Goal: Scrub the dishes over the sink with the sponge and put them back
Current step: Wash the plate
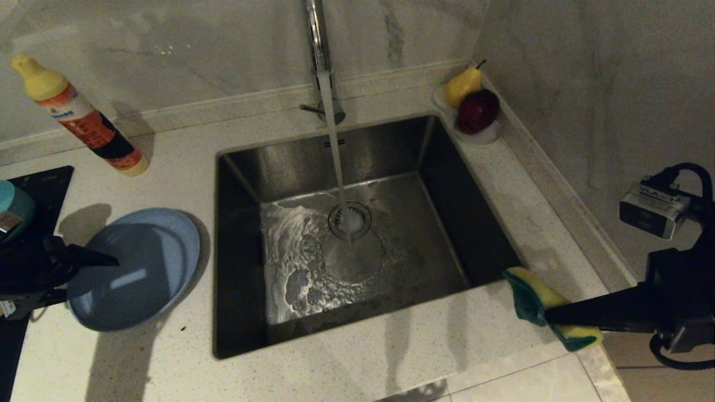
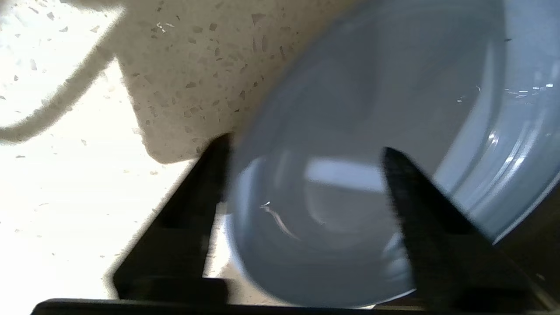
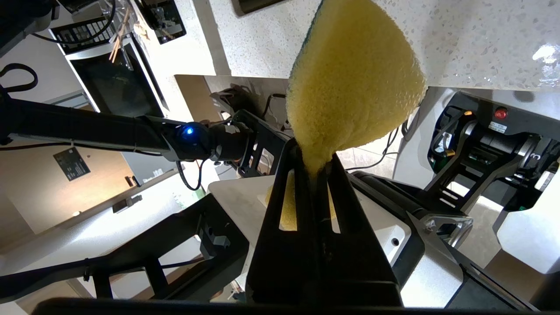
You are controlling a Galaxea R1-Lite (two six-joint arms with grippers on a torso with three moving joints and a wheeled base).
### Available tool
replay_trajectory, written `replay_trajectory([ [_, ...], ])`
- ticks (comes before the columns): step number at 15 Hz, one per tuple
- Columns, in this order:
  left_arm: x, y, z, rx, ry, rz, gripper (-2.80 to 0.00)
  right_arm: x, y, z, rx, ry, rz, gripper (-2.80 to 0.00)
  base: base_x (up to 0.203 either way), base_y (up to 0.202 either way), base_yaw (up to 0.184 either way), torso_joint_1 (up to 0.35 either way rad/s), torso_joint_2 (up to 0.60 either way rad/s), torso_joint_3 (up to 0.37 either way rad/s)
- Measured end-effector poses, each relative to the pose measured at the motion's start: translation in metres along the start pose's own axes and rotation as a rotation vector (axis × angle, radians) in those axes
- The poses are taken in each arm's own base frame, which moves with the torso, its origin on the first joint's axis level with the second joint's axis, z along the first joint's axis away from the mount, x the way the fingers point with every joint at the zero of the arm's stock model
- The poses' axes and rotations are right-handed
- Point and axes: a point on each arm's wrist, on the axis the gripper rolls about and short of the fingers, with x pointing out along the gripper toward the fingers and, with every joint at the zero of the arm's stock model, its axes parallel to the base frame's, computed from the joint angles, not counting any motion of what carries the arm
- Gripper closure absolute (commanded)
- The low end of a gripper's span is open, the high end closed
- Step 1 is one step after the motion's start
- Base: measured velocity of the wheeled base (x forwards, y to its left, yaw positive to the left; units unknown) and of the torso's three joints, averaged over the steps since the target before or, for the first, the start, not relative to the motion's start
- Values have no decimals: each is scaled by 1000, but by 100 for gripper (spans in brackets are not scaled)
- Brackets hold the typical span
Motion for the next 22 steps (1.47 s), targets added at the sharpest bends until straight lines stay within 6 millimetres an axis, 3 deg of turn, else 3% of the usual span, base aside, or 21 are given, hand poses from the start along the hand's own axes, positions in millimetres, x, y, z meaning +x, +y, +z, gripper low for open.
replay_trajectory([
  [9,4,5,-2,-11,13,25,0,5,-4,2,-14,-31,19,0,0,0,0,0,0,0],
  [14,-6,5,7,-29,-34,31,0,4,-3,1,-17,-31,22,0,0,0,0,0,0,0],
  [18,-29,-13,15,-60,-113,-12,0,4,-4,0,-17,-31,21,0,0,0,0,0,0,0],
  [22,-47,-49,12,-60,-121,-151,0,5,-5,0,-17,-25,19,0,0,0,0,0,0,0],
])
